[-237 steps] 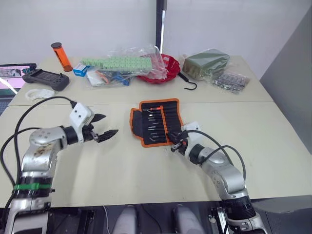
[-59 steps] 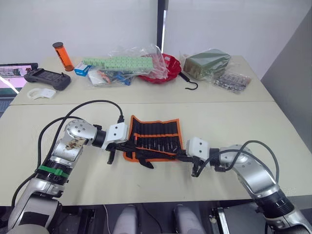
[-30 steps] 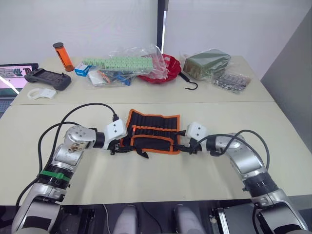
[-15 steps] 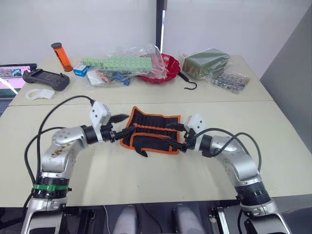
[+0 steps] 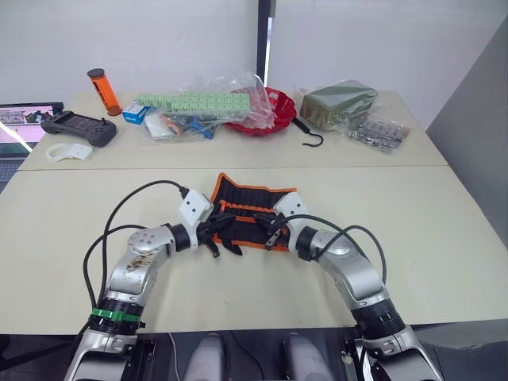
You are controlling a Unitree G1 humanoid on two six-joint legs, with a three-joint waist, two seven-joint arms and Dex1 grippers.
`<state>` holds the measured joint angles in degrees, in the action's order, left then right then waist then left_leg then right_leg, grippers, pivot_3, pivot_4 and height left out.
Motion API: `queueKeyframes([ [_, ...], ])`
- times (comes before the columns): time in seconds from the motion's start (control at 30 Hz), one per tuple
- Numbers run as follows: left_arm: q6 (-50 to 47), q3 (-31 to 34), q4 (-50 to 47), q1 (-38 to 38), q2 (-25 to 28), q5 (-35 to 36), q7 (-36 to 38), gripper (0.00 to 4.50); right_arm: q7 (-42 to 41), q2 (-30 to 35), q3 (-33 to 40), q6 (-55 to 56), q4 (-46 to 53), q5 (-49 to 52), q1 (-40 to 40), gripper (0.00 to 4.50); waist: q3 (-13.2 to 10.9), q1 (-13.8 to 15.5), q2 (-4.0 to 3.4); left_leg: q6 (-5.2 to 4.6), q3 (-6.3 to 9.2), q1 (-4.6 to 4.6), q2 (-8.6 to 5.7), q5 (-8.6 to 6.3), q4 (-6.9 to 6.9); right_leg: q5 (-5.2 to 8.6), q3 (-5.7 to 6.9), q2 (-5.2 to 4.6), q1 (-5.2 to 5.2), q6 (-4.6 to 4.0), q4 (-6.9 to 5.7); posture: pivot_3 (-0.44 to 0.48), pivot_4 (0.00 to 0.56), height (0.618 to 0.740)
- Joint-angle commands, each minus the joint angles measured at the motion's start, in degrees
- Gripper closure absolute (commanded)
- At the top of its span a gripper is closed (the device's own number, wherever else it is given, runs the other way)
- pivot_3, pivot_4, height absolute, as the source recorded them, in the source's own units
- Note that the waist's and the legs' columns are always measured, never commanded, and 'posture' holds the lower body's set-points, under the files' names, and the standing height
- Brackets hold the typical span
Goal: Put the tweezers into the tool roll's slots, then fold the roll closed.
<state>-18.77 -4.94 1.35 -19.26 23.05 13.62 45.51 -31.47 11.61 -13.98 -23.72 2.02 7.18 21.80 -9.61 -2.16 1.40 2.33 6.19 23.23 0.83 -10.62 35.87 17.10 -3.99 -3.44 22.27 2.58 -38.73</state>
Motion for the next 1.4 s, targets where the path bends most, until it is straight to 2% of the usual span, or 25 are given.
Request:
queueKeyframes([
  [0.03,1.5,-0.8,0.7,-1.3,-0.9,-0.7,-0.8,4.48,0.9,-0.2,0.5,1.8,0.7,-0.7,0.3,4.47,0.0,0.0,0.0,0.0,0.0,0.0,0.0,0.0,0.0,0.0,0.0,0.0,0.0,0.0,0.01,0.0,0.15,0.74],
  [0.27,4.4,-0.3,10.1,-3.8,-2.6,-4.6,-5.9,4.48,2.0,1.0,1.8,4.8,-2.8,-2.1,-1.1,4.47,0.0,0.0,0.0,0.0,0.0,-0.04,0.0,0.0,0.0,0.0,0.0,0.0,-0.02,0.0,0.01,0.0,0.15,0.74],
  [0.37,4.2,0.5,13.1,-4.4,-3.1,-3.7,-6.4,4.48,2.2,2.5,2.8,6.1,-3.8,-2.7,-2.5,4.47,0.0,0.0,0.0,0.0,0.0,-0.07,0.0,0.0,0.01,0.0,0.0,0.0,-0.06,0.01,0.04,0.0,0.15,0.74],
  [0.67,1.5,2.0,11.0,-2.8,-4.5,-0.9,-6.3,4.48,1.9,3.9,3.9,10.3,-5.1,-2.3,-3.5,4.47,0.0,0.0,-0.02,0.0,-0.02,-0.17,0.01,0.01,0.01,0.01,0.0,0.01,-0.17,0.01,0.04,0.0,0.15,0.74],
  [0.9,-1.6,2.8,6.3,-1.7,-3.3,1.4,-4.9,4.48,-1.4,3.0,5.3,10.9,0.7,1.7,-1.4,4.47,0.0,-0.4,-0.02,0.0,-0.02,-0.15,0.03,0.0,-0.06,0.0,0.0,0.02,-0.09,0.01,0.03,0.0,0.15,0.74],
  [1.2,-6.7,4.0,-4.9,-2.1,1.5,7.0,0.5,4.48,-2.6,5.2,9.7,-1.9,13.0,10.4,-4.2,4.47,0.0,0.1,-0.03,0.0,0.02,0.06,0.01,0.0,-0.05,0.01,0.0,0.0,-0.05,0.01,0.22,0.0,0.15,0.74],
  [1.4,-10.8,6.6,-10.2,-1.9,9.9,11.2,6.8,4.48,-3.6,10.2,15.1,-15.1,23.1,20.8,-9.4,4.47,0.0,-0.2,-0.05,0.0,0.01,0.04,0.04,0.0,-0.12,0.01,0.0,0.02,-0.05,0.01,0.29,0.0,0.15,0.74],
])
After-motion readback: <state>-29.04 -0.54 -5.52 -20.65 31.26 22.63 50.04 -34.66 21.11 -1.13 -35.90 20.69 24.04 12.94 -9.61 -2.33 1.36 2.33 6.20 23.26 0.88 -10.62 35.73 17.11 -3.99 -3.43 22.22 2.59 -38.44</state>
